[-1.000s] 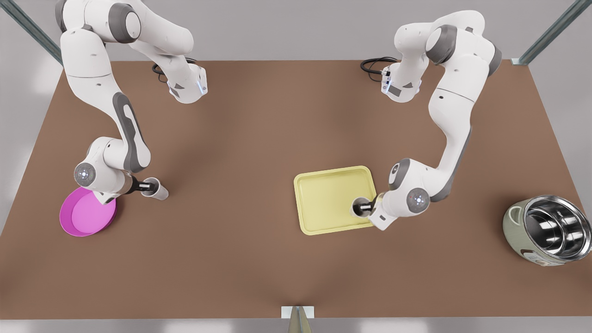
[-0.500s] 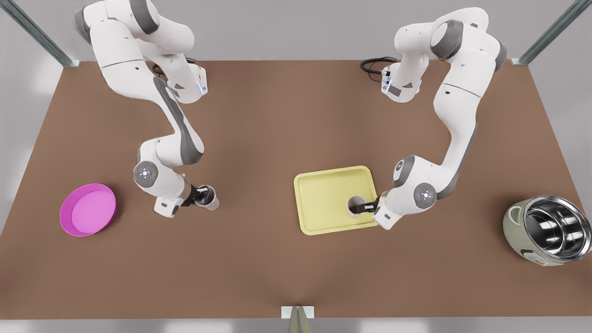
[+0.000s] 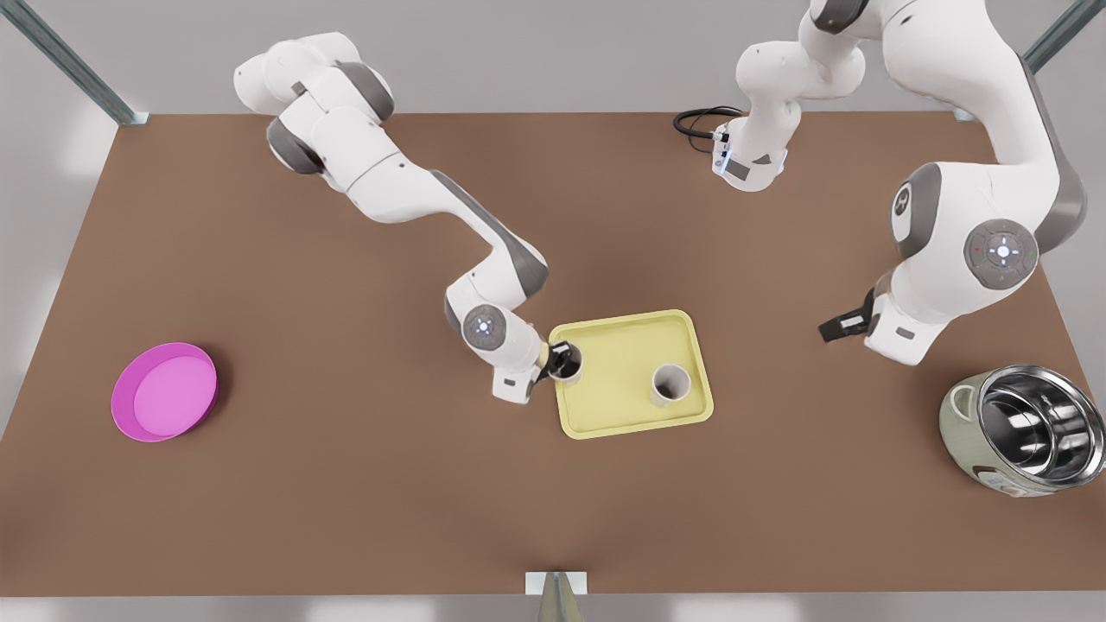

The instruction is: Use both arms to respectively pick up the white IKEA cups from the middle-left and middle-right positions, then place the white IKEA cups onto the middle-middle tray, ensuring that the cups remain upright and do not tip over

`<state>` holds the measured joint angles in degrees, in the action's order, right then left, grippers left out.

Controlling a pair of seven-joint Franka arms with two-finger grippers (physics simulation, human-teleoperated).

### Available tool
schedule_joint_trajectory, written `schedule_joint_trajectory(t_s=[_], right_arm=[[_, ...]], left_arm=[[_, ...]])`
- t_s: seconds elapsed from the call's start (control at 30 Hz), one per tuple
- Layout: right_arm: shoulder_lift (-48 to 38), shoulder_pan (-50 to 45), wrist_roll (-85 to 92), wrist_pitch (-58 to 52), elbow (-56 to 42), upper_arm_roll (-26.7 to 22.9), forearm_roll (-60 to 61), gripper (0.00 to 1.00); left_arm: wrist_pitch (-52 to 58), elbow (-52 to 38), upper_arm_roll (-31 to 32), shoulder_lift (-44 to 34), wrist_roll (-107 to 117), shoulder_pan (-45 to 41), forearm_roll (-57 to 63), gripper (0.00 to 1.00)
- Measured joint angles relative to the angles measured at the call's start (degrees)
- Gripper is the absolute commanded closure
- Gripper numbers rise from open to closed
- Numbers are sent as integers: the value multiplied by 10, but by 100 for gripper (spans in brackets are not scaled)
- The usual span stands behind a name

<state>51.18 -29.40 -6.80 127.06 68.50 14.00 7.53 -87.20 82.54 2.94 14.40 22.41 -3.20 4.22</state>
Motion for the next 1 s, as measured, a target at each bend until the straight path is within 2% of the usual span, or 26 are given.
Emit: schedule_joint_trajectory(t_s=[0.33,0.37,0.4,1.0], right_arm=[[48,-22,-125,17,-15,-6,-5,79],[49,-22,-135,18,-15,-5,-6,49],[49,-22,-144,19,-15,-6,-6,0],[7,-4,-241,9,-5,0,-5,0]], left_arm=[[55,-9,-4,16,-55,-9,-53,0],[57,-9,-4,17,-59,-10,-57,0],[59,-9,-3,18,-63,-10,-60,0],[58,-9,-4,18,-106,1,-68,0]])
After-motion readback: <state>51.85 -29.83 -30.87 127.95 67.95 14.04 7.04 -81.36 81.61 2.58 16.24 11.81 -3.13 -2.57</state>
